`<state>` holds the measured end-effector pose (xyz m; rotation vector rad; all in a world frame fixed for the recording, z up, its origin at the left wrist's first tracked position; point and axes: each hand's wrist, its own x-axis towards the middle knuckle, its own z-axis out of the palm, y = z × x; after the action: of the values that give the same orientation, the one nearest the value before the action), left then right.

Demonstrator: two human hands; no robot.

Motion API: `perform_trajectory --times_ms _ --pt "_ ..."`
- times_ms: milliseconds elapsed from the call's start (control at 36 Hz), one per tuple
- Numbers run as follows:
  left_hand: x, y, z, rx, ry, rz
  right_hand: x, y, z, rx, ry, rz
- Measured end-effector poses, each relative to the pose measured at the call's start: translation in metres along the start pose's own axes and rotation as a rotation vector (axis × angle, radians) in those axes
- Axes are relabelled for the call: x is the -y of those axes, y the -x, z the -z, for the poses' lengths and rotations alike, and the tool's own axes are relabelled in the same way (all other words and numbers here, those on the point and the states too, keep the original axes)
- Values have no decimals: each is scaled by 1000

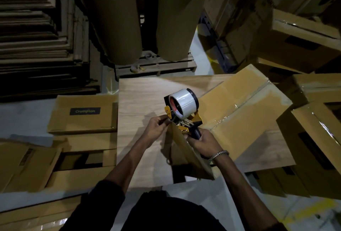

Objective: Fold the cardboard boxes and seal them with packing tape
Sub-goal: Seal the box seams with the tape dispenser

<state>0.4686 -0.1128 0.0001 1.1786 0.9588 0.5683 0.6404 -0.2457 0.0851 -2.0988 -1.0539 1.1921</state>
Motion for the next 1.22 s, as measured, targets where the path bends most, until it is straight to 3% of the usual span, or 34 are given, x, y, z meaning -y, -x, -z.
perform_trajectory --times_ms 222,556,694,778,972,1056,1222 --pt "-6 -5 -7 -145 -66 44 3 2 4 14 168 33" --pt "-8 -1 -15 -235 -152 7 -18 23 17 62 -36 34" --pt "-9 -3 -19 -227 -185 -5 -34 45 19 18 14 45" --pt "-7 -3 -21 -195 -255 -33 -39 50 13 -48 78 82" --pt "-4 12 -39 -236 -521 -173 -43 50 17 4 50 43" --pt "8 18 -44 -136 -429 -169 -46 51 20 28 8 31" --pt "27 17 -43 -111 -272 -130 -40 57 19 34 15 95"
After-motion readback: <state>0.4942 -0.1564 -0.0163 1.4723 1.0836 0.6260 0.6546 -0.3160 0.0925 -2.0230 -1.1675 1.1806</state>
